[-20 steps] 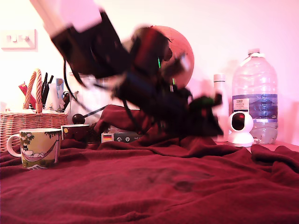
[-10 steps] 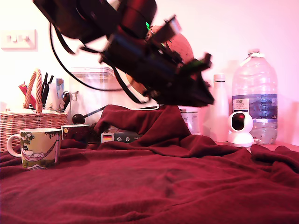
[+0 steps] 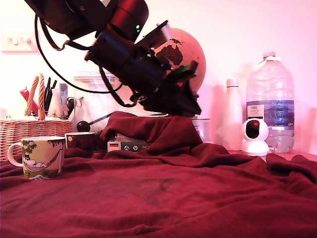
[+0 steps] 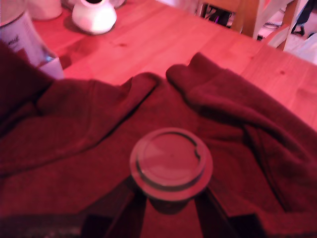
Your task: Pick up the coffee capsules on the table and drop them inside the coffee cup
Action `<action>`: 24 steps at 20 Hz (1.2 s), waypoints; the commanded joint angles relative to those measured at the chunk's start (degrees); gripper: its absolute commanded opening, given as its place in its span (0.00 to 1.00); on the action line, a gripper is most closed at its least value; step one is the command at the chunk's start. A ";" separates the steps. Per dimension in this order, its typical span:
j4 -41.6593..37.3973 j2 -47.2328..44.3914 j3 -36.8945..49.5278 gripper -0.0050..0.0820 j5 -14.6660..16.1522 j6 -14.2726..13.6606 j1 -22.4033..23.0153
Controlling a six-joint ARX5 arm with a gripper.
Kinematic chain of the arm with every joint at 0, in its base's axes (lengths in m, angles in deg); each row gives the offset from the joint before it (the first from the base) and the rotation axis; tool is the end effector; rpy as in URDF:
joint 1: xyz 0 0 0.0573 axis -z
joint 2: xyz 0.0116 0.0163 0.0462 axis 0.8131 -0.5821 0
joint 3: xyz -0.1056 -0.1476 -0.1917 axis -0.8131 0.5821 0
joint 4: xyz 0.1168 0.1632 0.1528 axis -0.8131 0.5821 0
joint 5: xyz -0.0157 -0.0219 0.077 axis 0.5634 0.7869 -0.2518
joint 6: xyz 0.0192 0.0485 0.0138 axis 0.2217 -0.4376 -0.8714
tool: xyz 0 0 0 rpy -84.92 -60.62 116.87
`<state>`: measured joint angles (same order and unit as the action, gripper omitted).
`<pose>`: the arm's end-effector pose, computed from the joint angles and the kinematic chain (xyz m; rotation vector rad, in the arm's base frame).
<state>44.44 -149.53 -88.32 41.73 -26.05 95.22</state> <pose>0.2918 -0.2625 0.2103 0.1222 0.5345 -0.9680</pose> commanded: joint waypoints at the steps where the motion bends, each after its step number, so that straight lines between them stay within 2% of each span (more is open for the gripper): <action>1: -0.20 1.84 0.31 0.31 -0.07 -0.42 -0.24; 7: -0.74 7.52 5.11 0.31 -2.89 -0.42 -1.44; 16: -2.56 18.12 14.69 0.31 -3.15 -0.15 -5.03; 20: -4.66 21.97 18.93 0.31 -3.96 1.75 -6.51; 24: -4.55 24.26 21.07 0.31 -4.61 1.79 -7.87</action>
<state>40.49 -126.12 -68.80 37.21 -24.50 87.61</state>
